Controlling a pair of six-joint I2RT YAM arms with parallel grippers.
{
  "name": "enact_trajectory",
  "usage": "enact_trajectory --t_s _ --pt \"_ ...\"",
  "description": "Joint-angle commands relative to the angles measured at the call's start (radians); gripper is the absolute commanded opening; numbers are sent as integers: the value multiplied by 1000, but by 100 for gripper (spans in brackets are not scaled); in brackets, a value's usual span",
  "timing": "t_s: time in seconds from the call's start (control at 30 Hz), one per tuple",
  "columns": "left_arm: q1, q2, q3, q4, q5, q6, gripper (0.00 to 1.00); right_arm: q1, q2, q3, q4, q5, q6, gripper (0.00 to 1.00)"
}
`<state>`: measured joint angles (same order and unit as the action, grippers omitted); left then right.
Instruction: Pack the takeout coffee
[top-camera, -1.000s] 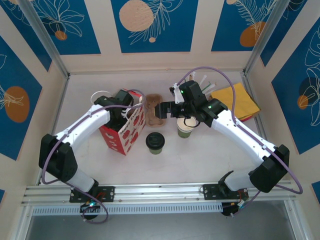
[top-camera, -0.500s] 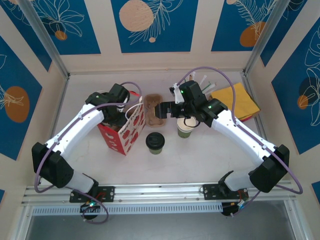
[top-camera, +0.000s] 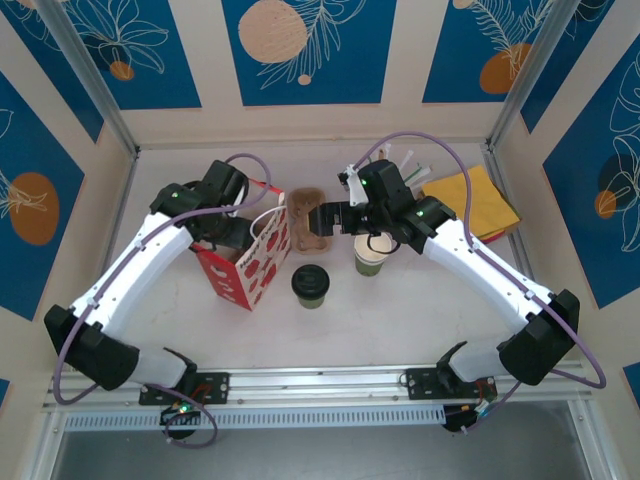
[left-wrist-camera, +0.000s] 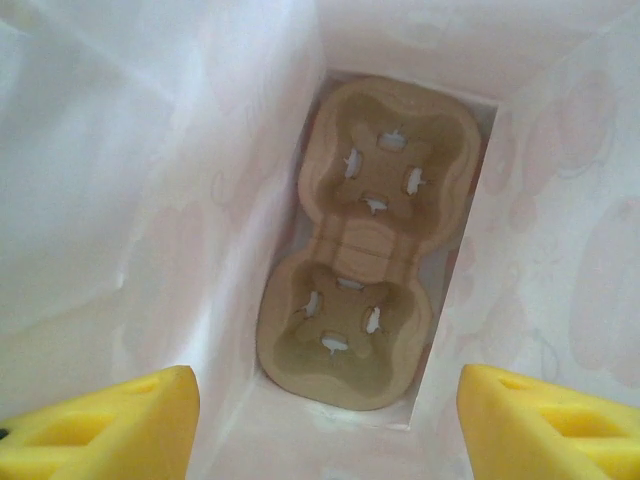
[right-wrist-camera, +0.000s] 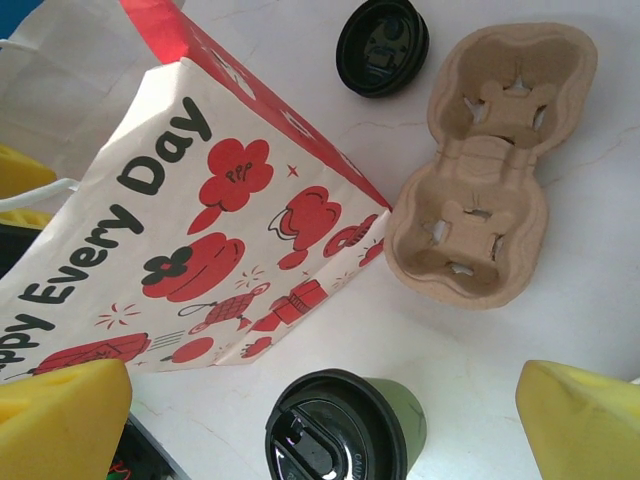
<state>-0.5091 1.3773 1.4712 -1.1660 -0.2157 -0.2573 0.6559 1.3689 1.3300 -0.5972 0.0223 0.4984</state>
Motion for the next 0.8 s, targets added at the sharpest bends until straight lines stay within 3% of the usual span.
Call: enact_trajectory --t_s 0.0,0.77 --pt "-4 -35 41 -35 -18 -14 70 10 2 34 -21 -7 -9 99" --pt "-2 -150 133 -13 27 -6 77 2 -8 83 -37 31 -35 99"
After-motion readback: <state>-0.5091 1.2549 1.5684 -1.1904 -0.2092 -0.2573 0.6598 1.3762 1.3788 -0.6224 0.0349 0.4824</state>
